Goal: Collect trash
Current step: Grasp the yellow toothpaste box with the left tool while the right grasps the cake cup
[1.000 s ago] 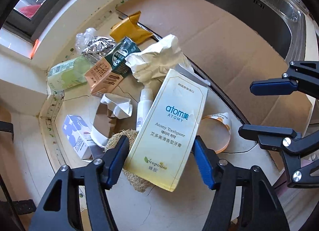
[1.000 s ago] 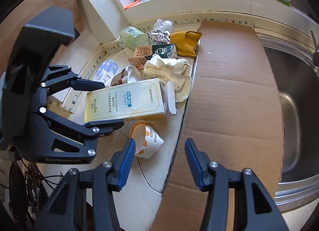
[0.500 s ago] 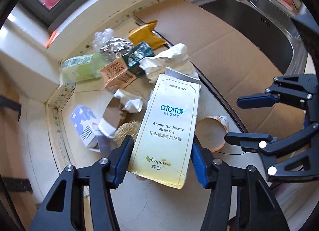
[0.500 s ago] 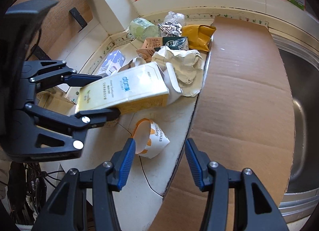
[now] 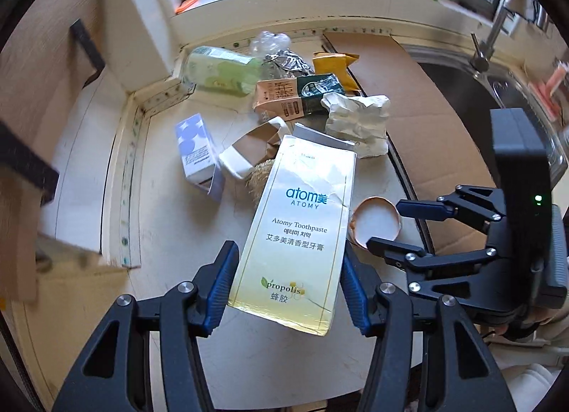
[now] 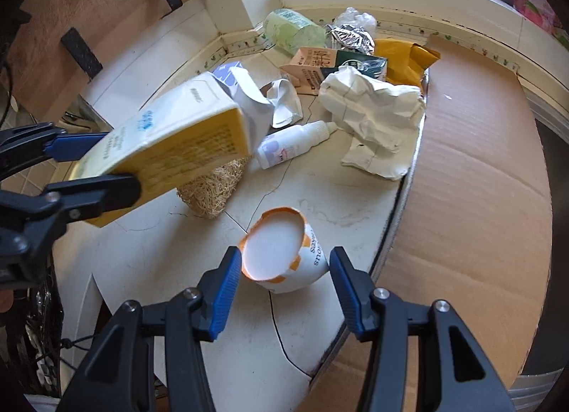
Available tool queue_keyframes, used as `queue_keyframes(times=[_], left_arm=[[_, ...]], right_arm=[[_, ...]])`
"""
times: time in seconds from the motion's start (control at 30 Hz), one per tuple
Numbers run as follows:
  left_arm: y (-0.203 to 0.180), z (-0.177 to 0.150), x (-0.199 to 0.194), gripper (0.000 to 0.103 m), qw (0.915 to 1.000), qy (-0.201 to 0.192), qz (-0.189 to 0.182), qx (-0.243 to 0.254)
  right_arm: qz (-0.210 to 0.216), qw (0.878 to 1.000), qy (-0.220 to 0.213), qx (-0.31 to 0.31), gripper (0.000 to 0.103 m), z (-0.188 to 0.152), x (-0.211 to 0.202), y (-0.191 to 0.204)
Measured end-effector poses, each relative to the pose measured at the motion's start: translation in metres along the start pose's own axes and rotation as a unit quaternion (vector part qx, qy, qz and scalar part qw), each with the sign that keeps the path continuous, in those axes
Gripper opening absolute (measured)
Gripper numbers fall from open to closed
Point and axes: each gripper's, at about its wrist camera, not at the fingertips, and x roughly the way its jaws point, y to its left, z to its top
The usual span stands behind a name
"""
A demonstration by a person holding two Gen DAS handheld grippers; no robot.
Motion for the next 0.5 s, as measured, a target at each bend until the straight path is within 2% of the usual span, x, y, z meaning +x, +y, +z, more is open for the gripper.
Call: queue_keyframes(times=[0.43,0.47,0.5], left_arm=[[0.015,-0.028,-0.018,0.053,0.9967,-0.024,-0.014,-0.077],[0.016,-0.03,-0.019,0.053,0.9962,-0.026,-0.013,-0.081],[0.016,-0.032,-0.02,0.053,0.9958,-0.028,-0.012,-0.086]], right_arm=[[-0.002,0.999,0.017,-0.04,0.052,-0.001,0.014,0.016],[0.0,0.999,0.016,-0.042,0.05,0.0,0.016,0.017],[0.007,0.999,0.015,-0.042,0.043,0.0,0.015,0.018]])
